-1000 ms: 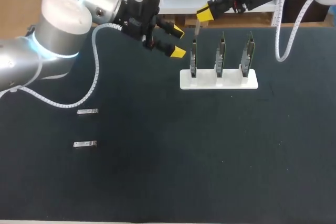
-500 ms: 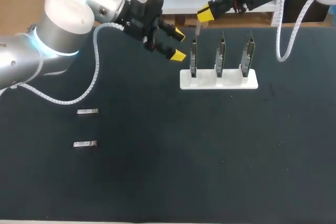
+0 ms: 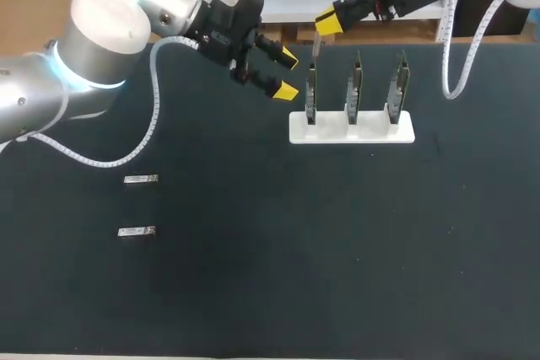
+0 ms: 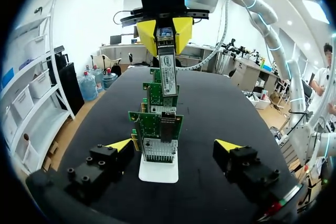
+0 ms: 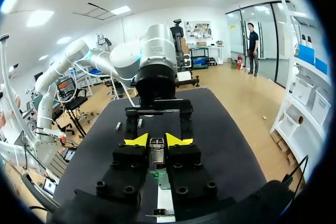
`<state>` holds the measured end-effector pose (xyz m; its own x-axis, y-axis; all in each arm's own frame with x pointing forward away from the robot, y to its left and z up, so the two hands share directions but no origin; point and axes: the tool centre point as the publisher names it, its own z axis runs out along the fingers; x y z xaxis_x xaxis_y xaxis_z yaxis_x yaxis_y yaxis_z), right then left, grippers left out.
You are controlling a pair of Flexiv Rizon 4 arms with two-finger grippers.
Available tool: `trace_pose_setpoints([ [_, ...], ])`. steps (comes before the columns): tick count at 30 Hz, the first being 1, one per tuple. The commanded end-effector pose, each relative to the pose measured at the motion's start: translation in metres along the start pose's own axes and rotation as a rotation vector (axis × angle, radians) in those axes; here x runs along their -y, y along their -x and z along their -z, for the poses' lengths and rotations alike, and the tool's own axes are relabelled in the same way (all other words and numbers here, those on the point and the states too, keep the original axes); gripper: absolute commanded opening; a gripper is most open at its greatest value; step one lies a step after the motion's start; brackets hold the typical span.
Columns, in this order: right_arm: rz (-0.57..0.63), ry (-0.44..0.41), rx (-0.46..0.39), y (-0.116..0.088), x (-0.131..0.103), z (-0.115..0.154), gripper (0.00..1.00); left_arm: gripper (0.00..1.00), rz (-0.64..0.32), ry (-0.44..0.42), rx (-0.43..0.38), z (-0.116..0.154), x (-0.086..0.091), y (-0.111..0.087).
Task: Pick up the optical module with the left hand, and insert it into the network port with the right hand.
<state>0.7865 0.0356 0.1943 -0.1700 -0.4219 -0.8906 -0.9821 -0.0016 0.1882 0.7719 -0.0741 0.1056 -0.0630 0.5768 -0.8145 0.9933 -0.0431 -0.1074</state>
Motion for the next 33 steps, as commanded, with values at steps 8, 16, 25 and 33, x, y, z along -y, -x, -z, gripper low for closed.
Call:
trace_pose_setpoints([
  [8, 0.001, -0.016, 0.004, -0.0019, -0.0069, 0.0022, 0.00, 1.00, -0.012, 0.016, -0.034, -0.0023, 0.0005, 0.0014],
  [16, 0.007, -0.022, 0.001, -0.0016, -0.0066, 0.0050, 0.00, 1.00, -0.012, 0.012, -0.043, -0.0021, 0.0019, 0.0008],
  [25, 0.055, -0.036, -0.051, 0.0028, -0.0040, 0.0033, 0.00, 1.00, -0.012, 0.012, -0.043, -0.0021, 0.0019, 0.0008],
  [33, 0.067, -0.052, -0.082, -0.0018, -0.0037, -0.0002, 0.00, 1.00, -0.012, 0.012, -0.043, -0.0021, 0.0019, 0.0008],
])
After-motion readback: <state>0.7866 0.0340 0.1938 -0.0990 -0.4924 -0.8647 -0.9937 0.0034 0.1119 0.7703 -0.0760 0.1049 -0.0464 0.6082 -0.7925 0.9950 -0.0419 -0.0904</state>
